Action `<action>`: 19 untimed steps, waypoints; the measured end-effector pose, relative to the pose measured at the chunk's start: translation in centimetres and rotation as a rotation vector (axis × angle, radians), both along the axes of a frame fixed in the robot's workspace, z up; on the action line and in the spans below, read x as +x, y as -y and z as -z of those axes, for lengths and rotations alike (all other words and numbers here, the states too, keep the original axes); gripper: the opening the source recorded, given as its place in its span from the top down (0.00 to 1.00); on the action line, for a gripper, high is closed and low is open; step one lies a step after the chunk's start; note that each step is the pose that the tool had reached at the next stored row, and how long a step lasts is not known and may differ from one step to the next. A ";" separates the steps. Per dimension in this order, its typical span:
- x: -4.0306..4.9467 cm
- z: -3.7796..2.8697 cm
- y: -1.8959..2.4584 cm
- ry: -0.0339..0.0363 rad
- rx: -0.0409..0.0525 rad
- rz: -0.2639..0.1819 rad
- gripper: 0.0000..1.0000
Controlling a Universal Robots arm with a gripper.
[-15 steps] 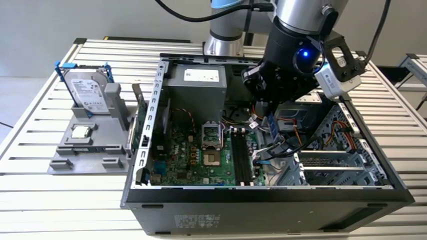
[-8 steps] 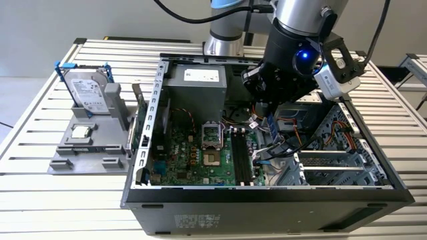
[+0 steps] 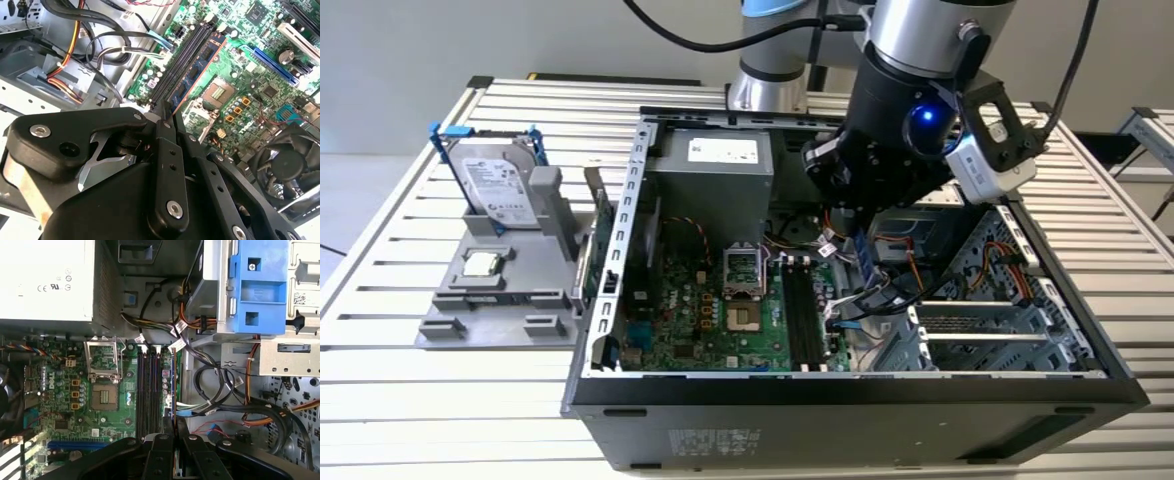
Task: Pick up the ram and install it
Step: 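Insert the ram into the slot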
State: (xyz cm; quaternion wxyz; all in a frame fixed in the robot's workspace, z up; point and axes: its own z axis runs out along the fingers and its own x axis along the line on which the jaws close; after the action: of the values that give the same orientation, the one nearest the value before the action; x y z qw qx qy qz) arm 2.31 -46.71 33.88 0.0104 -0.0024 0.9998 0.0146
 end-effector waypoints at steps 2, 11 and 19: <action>0.00 0.18 0.00 0.0000 0.0000 0.001 1.00; -0.01 0.70 0.00 0.0000 -0.0051 0.003 1.00; -0.11 1.25 0.00 0.0000 -0.0097 0.004 1.00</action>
State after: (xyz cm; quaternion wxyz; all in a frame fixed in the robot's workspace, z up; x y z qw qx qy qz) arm 2.20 -46.71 32.63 0.0105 -0.0006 0.9999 0.0098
